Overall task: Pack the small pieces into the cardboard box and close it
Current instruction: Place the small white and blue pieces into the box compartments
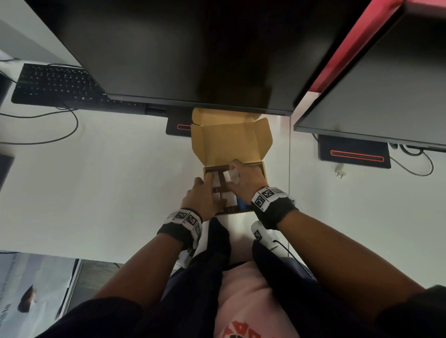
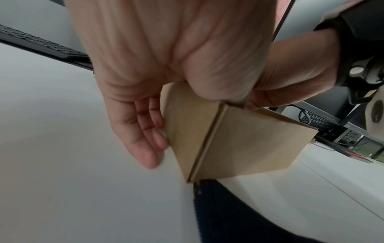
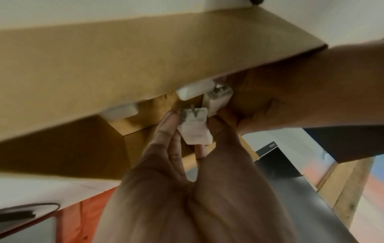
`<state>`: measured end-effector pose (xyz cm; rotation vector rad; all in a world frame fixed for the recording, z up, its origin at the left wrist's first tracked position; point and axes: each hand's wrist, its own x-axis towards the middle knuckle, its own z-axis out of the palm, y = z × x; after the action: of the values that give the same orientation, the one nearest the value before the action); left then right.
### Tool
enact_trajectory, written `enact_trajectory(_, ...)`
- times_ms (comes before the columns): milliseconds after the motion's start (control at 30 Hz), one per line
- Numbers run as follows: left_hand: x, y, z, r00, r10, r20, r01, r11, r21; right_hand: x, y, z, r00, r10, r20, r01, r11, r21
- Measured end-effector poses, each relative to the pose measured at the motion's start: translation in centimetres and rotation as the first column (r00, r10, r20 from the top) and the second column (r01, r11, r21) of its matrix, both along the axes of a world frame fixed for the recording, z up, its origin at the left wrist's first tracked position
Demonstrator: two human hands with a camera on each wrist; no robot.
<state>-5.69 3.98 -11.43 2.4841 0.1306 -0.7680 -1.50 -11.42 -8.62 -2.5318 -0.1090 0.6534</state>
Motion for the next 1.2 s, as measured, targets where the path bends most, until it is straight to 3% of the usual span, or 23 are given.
enact_trajectory(600, 0.1, 0.2, -0.2, 1.0, 0.011, -0.022, -0.012, 0.999, -0.039, -0.4, 0.9, -3.1, 0.997, -0.068, 0.031, 0.069, 0.996, -0.049)
enact_trajectory(900, 0.2, 0.1, 0.2, 0.999, 0.011, -0.035, -0.012, 1.0, -0.02, 0.0, 1.3, -3.3, 1.0, 0.019, 0.008, -0.018, 0.994, -0.11)
enact_trajectory(1033, -0.1, 0.3, 0.0, 0.999, -0.039, -0.007, 0.039, 0.999, -0.007, -0.1, 0.0, -2.9, 0.993, 0.042, 0.106, -0.037, 0.998, -0.053)
enact_trajectory(1200, -0.2, 0.5, -0.3, 0.987, -0.158, -0.004, 0.158, 0.985, 0.071, -0.1, -4.8, -0.6, 0.91, -0.17, 0.377, 0.111, 0.978, 0.174)
